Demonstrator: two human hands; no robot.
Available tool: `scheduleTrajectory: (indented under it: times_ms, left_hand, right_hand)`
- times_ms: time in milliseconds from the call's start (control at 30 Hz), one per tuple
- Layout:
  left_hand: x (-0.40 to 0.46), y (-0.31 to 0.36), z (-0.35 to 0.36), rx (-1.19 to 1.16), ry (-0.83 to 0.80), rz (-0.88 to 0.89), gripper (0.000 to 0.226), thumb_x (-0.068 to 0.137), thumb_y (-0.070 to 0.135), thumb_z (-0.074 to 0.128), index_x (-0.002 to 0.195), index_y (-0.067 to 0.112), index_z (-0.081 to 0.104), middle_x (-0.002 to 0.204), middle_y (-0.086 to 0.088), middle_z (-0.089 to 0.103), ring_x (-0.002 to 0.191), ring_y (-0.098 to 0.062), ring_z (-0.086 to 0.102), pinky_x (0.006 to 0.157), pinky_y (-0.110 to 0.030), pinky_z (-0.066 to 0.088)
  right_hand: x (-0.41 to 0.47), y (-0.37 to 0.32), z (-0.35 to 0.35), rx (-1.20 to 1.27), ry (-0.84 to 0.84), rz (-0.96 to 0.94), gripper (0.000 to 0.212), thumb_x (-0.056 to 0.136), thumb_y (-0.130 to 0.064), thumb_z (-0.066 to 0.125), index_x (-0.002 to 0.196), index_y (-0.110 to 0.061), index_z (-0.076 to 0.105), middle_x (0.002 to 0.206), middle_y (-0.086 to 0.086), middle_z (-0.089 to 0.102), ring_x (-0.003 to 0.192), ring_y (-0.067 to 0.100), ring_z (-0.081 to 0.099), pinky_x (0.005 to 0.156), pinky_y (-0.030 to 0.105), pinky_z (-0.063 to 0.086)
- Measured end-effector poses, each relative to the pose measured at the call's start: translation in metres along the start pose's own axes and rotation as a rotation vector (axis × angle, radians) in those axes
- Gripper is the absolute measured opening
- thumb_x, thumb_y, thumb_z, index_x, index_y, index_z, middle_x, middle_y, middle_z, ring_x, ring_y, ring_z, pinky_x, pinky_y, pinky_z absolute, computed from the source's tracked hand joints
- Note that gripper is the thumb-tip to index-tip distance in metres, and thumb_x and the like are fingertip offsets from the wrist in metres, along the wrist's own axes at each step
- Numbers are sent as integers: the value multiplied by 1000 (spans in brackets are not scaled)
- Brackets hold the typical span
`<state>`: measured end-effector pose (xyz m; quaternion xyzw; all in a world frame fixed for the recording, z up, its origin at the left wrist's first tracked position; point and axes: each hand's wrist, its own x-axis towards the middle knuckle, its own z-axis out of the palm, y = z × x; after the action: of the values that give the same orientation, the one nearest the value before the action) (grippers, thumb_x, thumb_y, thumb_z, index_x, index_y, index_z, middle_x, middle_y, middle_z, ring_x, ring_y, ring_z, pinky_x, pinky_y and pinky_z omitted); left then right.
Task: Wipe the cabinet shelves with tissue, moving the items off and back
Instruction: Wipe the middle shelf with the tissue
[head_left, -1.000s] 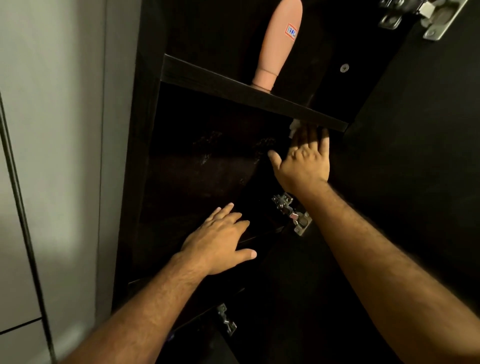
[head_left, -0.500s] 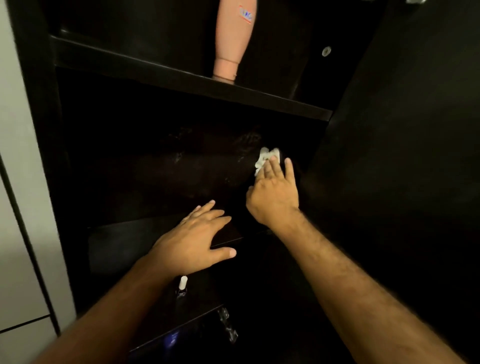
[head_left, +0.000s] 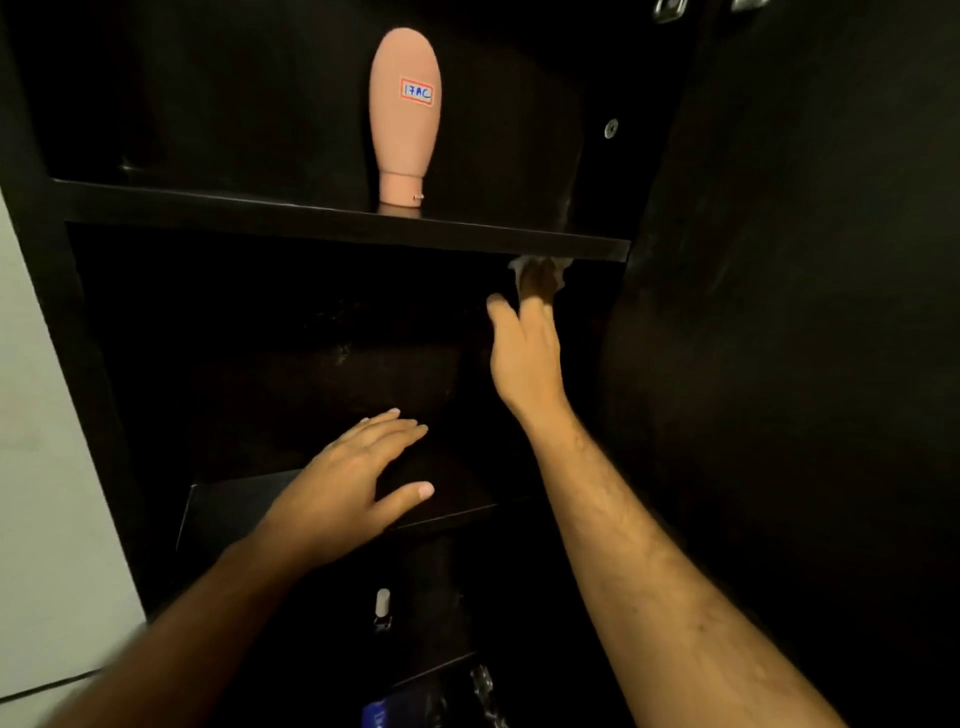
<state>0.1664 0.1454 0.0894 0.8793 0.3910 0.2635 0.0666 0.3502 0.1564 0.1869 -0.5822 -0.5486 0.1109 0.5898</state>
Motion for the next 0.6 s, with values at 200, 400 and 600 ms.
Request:
scheduleTrajectory:
  times_ms: [200,400,600]
  left_hand:
    - [-15,-10,1,279,26,-9,93,78,85,16,153,30,7,162,5,-7,146,-7,-22,120,-35,-6]
    - [-11,-12,8,446,11,-76,101,79,88,13,152,22,-9,158,-11,-27,143,-26,-33,116,-46,-12]
    - [-10,-16,12,493,8,-91,104,77,92,11,151,21,-10,158,-13,-24,143,-28,-33,116,-50,-10]
  right_hand:
    - [14,-7,0,-334,224,-100,28,88,0,46,109,4,65,120,20,56,121,30,45,97,28,40]
    - [12,10,9,-508,270,-288,31,85,5,54,112,-1,68,139,14,47,124,30,42,95,25,42]
    - [-18,34,30,-617,182,-284,55,78,2,58,132,-2,48,138,14,37,127,29,36,94,29,48]
